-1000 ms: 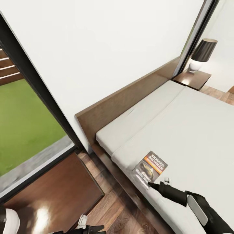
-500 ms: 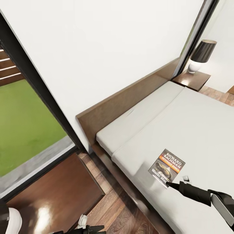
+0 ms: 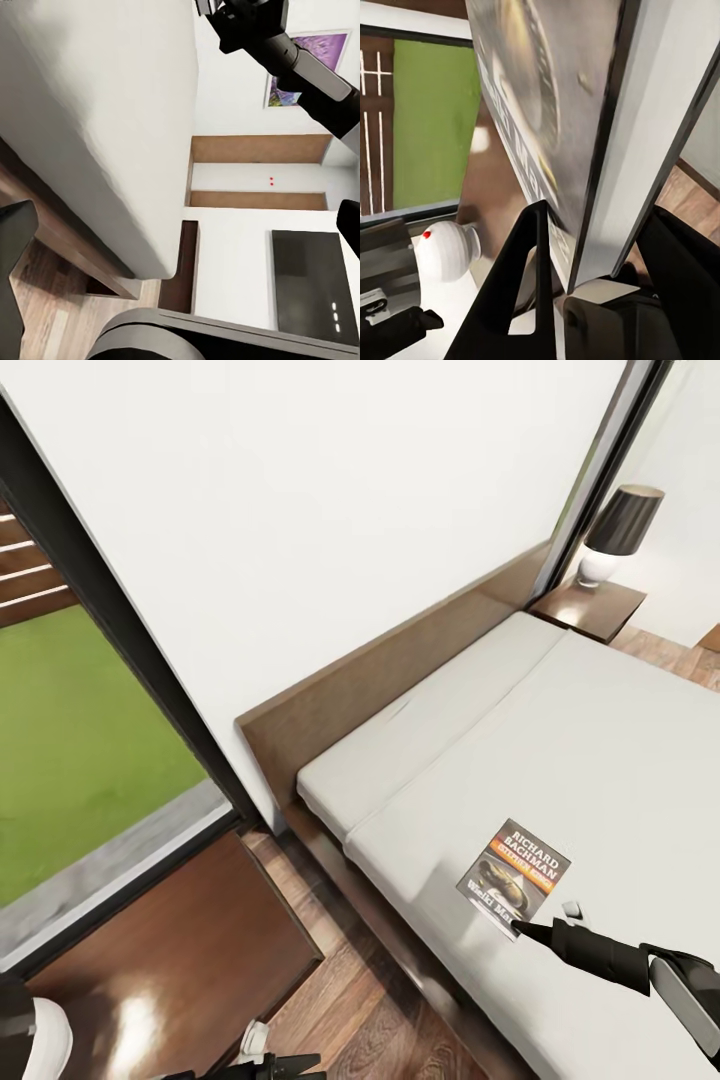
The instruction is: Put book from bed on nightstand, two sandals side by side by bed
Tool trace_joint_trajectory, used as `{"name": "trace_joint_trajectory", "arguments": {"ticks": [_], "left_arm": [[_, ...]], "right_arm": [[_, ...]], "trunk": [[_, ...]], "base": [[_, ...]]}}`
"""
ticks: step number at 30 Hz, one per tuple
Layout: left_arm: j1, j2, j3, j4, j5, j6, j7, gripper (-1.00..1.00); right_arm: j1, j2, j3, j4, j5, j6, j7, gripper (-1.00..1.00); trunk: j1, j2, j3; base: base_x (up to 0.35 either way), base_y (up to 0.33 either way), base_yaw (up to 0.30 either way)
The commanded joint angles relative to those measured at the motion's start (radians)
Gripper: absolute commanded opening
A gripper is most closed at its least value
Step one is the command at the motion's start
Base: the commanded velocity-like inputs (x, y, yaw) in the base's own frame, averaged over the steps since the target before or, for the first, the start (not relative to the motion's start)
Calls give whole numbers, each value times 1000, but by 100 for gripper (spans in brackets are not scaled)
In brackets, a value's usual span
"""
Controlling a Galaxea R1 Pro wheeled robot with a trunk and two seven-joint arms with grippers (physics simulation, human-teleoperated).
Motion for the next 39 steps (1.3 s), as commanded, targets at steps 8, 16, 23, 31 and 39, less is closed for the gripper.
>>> {"name": "trace_joint_trajectory", "arguments": {"ticks": [8,16,23,31,39], "left_arm": [[0,5,-6,5,10,8,1,100],[0,7,0,44,10,-12,86,100],[0,5,-3,50,11,-67,182,100],[1,6,-1,52,14,-74,197,100],[1,10,1,65,15,-75,197,100]], "right_arm": [[-1,1,3,0,-2,5,-3,-100],[-1,4,4,63,-1,-4,-4,-100],[0,10,33,281,25,-88,-6,-100],[0,11,105,380,89,-206,-2,-100],[0,11,109,391,93,-211,-1,-100]], "trunk": [[0,-1,10],[0,-1,23],[0,-1,35],[0,-1,48],[0,-1,61]], "base": [[0,0,0],[0,0,0],[0,0,0],[0,0,0],[0,0,0]]}}
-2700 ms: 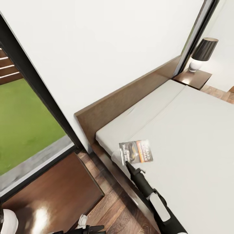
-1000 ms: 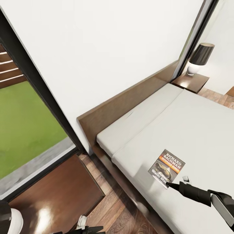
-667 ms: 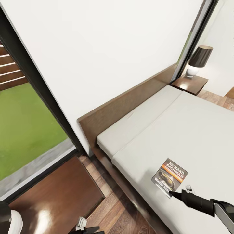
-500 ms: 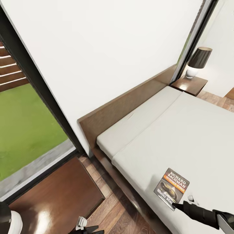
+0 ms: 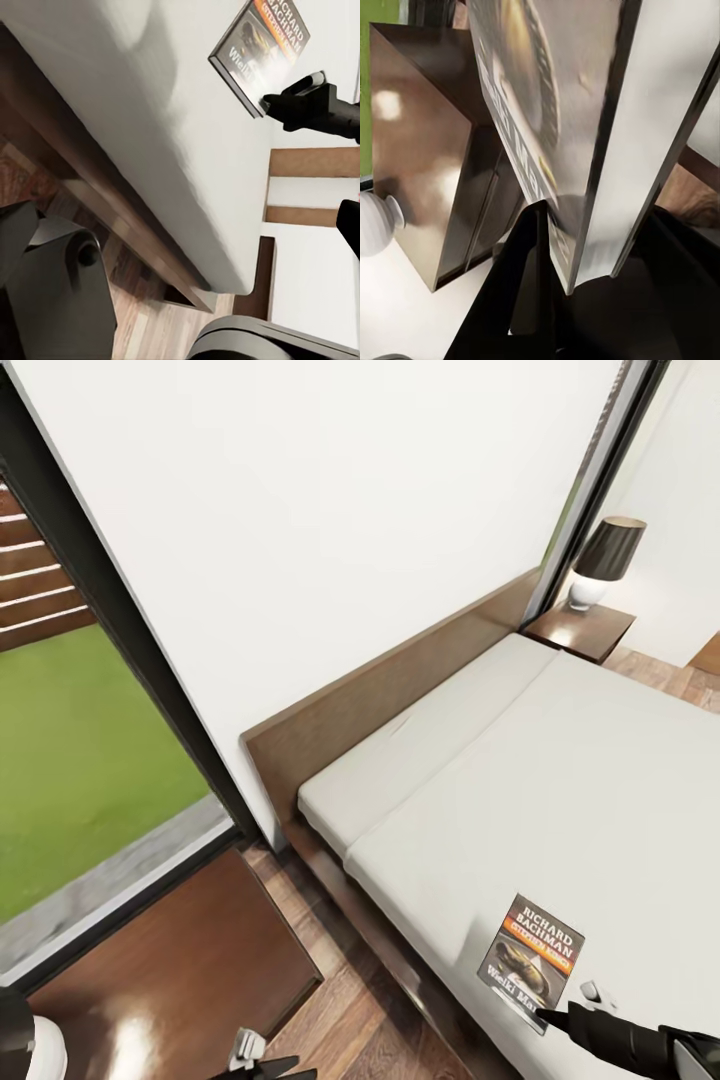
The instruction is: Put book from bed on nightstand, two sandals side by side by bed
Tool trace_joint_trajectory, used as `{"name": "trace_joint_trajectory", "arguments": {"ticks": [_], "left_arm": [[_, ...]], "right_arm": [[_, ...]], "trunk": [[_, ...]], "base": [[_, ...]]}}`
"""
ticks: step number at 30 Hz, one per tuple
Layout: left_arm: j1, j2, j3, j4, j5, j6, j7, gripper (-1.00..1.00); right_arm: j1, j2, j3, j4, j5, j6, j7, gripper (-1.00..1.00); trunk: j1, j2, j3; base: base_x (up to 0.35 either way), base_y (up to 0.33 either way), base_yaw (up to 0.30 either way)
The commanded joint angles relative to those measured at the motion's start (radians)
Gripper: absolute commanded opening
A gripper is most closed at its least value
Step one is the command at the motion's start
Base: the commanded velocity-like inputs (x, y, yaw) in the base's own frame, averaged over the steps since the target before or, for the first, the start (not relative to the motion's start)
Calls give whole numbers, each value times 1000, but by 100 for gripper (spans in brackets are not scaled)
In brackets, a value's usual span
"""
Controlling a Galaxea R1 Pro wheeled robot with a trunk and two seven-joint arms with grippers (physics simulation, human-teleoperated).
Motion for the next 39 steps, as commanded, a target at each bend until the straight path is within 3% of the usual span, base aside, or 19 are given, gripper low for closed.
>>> {"name": "trace_joint_trajectory", "arguments": {"ticks": [1,8,12,16,19,34,39], "left_arm": [[-1,1,-6,2,10,10,-1,100],[-1,0,-5,11,11,10,-2,100],[-1,0,-5,12,11,10,-1,100],[-1,0,-5,12,11,10,-1,100],[-1,0,-5,13,11,10,-1,100],[-1,-1,-6,14,11,11,-1,100],[-1,-3,-8,14,11,10,-2,100]], "right_arm": [[-1,-1,6,0,-10,8,0,-100],[0,-1,6,-3,-10,7,2,-100],[0,-1,7,-10,-10,7,47,-100],[-1,-1,8,-13,-10,7,207,-100],[0,-1,10,-10,-7,7,284,-100],[-1,-1,15,-7,39,6,318,-100],[-1,-1,36,-10,42,5,394,-100]], "trunk": [[0,-1,1],[0,-1,12],[0,-1,19],[0,-1,25],[0,-1,30],[0,-1,55],[0,-1,63]], "base": [[0,0,0],[0,0,0],[0,0,0],[0,0,0],[0,0,0],[0,0,0],[0,0,-41]]}}
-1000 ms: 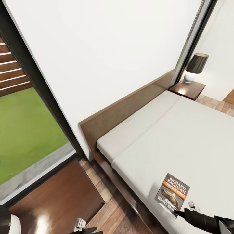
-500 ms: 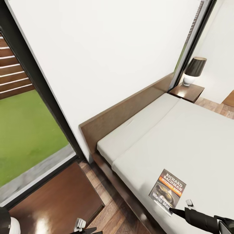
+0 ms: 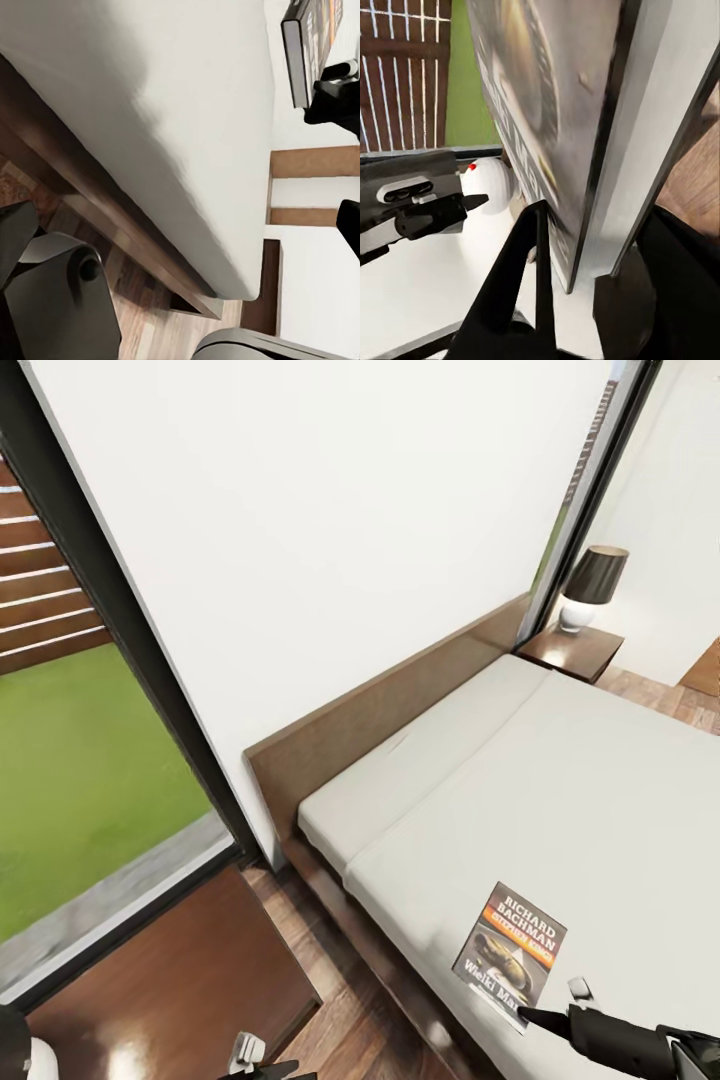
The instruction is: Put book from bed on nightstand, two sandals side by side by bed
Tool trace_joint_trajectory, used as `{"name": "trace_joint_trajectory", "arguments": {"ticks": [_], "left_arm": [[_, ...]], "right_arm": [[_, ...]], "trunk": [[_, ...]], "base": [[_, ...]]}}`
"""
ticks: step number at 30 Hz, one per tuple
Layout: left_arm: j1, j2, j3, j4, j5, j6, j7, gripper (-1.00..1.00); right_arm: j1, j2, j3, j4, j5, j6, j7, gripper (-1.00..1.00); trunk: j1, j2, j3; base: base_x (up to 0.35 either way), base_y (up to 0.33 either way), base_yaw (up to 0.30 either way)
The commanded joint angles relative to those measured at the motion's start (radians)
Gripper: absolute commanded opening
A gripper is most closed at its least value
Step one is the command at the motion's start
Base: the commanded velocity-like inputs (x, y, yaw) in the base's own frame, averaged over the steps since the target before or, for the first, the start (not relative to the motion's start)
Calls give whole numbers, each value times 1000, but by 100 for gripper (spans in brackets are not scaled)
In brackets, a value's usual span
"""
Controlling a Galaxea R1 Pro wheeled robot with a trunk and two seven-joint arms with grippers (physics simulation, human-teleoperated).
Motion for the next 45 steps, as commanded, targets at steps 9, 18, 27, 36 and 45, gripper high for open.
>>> {"name": "trace_joint_trajectory", "arguments": {"ticks": [9,18,27,36,45], "left_arm": [[-1,1,-5,-1,10,10,-2,100],[-1,4,-4,8,11,9,0,100],[-1,20,111,56,34,-5,-2,100],[-1,19,131,58,36,-7,-2,100],[-1,19,132,58,36,-7,-1,100]], "right_arm": [[-1,-1,129,3,-9,9,39,-100],[0,-1,134,12,-9,8,38,-100],[-1,-1,134,14,-9,6,36,-100],[-1,-1,134,16,-11,-32,31,-100],[-1,-1,134,82,-11,-41,27,-100]], "trunk": [[0,-1,14],[0,-1,29],[0,-1,43],[0,-1,58],[0,-1,73]], "base": [[0,0,-46],[0,0,-1],[0,0,0],[0,0,0],[0,0,0]]}}
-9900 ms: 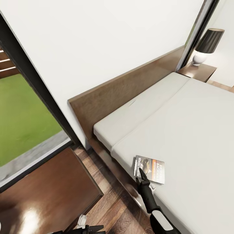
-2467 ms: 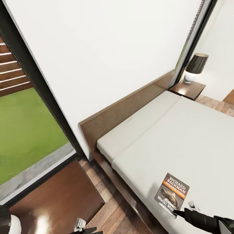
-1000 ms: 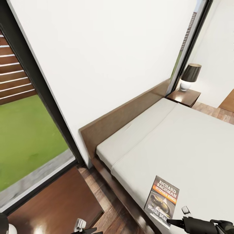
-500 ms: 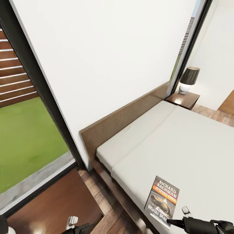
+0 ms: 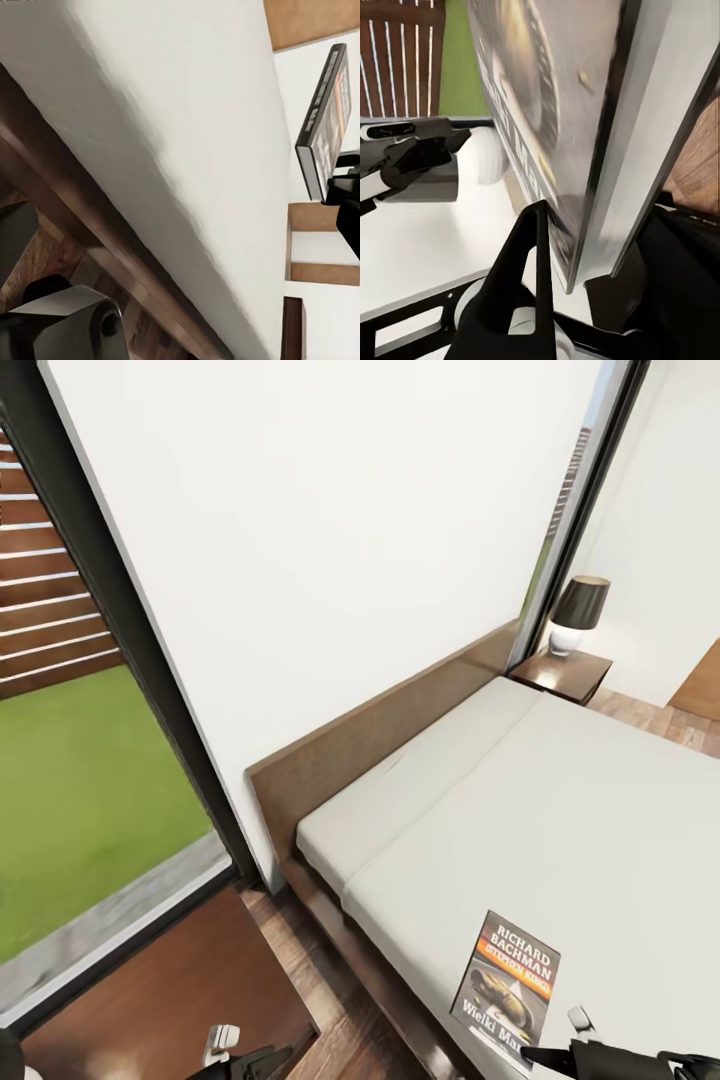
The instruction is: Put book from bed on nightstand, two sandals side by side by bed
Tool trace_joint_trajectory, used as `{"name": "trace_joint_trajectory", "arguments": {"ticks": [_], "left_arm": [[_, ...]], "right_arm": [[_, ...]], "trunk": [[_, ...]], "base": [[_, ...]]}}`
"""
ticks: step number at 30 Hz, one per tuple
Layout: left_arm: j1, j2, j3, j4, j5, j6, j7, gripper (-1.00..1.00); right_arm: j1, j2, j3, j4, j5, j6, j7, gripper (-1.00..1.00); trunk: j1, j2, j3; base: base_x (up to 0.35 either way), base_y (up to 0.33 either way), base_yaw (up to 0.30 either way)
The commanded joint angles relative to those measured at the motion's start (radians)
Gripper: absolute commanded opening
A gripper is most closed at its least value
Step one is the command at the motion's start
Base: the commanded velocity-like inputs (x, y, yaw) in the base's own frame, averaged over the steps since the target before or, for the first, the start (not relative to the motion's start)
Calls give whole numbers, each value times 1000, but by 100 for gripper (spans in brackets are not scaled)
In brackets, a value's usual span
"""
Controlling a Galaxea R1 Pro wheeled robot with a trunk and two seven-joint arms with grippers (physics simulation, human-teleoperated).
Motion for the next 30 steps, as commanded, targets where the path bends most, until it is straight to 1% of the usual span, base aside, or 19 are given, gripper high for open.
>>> {"name": "trace_joint_trajectory", "arguments": {"ticks": [1,8,20,30], "left_arm": [[-1,1,-6,0,10,9,-2,100],[-1,0,-6,0,10,9,-1,100],[-1,1,-4,0,7,9,-1,100],[-1,0,-5,-1,7,9,-1,100]], "right_arm": [[-1,-1,7,1,-10,7,1,-100],[0,0,7,5,-10,-73,2,-100],[0,0,6,22,-11,-112,5,-100],[0,0,6,25,-11,-115,10,-100]], "trunk": [[0,-1,1],[0,-1,12],[0,-1,32],[0,-1,48]], "base": [[0,0,0],[0,0,0],[0,0,0],[0,0,0]]}}
